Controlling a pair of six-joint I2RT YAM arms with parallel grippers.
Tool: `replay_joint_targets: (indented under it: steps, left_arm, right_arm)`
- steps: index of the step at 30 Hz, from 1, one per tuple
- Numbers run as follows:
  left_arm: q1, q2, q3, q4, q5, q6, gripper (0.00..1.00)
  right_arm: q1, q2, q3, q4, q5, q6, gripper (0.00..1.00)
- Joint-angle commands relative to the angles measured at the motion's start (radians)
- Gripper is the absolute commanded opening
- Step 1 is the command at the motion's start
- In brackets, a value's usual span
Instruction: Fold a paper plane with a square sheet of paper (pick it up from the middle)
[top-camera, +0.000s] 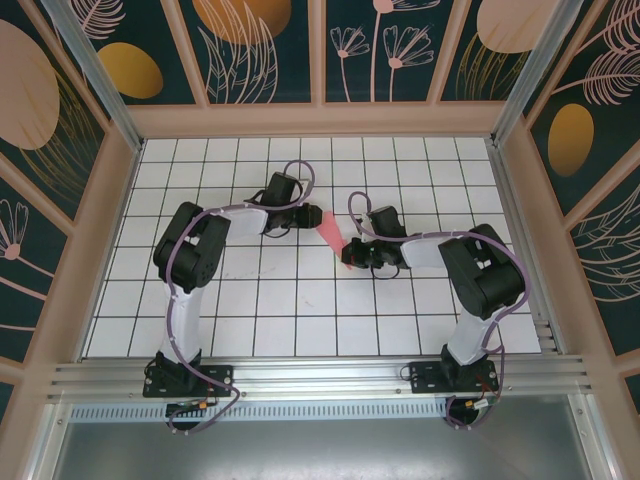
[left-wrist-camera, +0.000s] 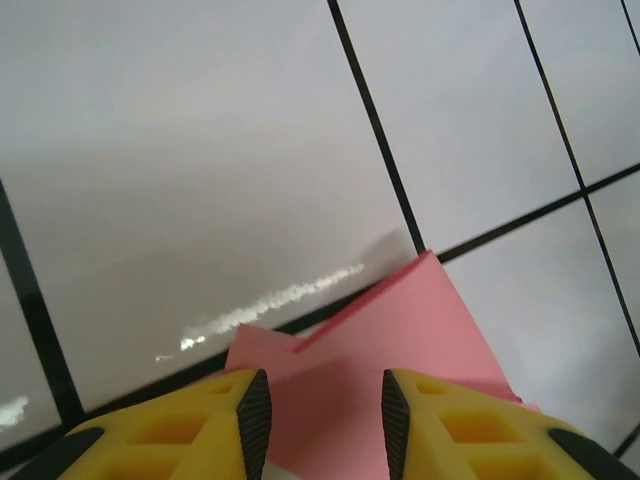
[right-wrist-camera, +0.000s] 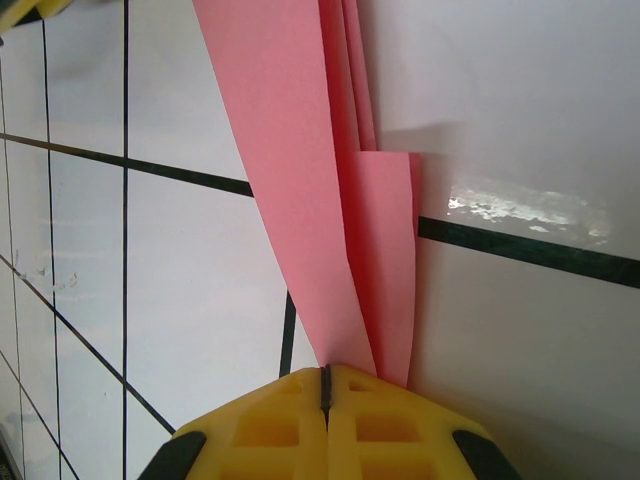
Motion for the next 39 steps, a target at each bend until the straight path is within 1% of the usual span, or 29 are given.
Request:
replay_joint_targets:
  steps: [1,4,11,16,19,22,25,27,30,32,35,39]
  left_arm:
    - [0.044,0.054,0.031,-0.02,-0.148,-0.001,0.39]
    - [0.051,0.064,0.044,-0.028,-0.164,-0.01,0.4]
    - [0.073,0.027,0.093,-0.064,-0.211,-0.029,0.48]
    - [0.075,-0.066,0.058,-0.062,-0.245,-0.067,0.55]
    - [0.073,-0.144,-0.012,-0.036,-0.234,-0.109,0.59]
    - [0.064,-0.221,-0.093,-0.012,-0.22,-0.146,0.63]
    - [0.035,-0.278,-0.147,-0.017,-0.229,-0.177,0.68]
    - [-0.002,-0.303,-0.165,-0.033,-0.245,-0.195,0.73]
    - [-0.062,-0.32,-0.172,-0.059,-0.283,-0.231,0.78]
    - [-0.097,-0.321,-0.178,-0.058,-0.279,-0.276,0.79]
    - [-0.134,-0.308,-0.175,-0.039,-0.23,-0.354,0.79]
    - [-0.182,-0.273,-0.139,-0.036,-0.247,-0.422,0.79]
  right_arm:
    - [-0.02,0.081,-0.068,-0.203,0.14,-0.02,0.06]
    - [-0.02,0.079,-0.067,-0.201,0.139,-0.019,0.06]
    - [-0.018,0.041,-0.061,-0.178,0.106,-0.02,0.08]
    - [-0.019,-0.074,-0.017,-0.123,0.055,0.006,0.16]
    - [-0.019,-0.159,0.02,-0.094,0.068,0.027,0.27]
    - [-0.02,-0.244,0.031,-0.078,0.131,0.037,0.39]
    - [-0.03,-0.315,0.012,-0.098,0.246,0.037,0.48]
    - [-0.045,-0.365,-0.019,-0.108,0.341,0.039,0.54]
    - [-0.077,-0.427,-0.068,-0.114,0.441,0.043,0.61]
    - [-0.101,-0.46,-0.097,-0.11,0.481,0.043,0.65]
    - [-0.133,-0.503,-0.142,-0.091,0.506,0.048,0.7]
    - [-0.163,-0.53,-0.177,-0.075,0.507,0.054,0.73]
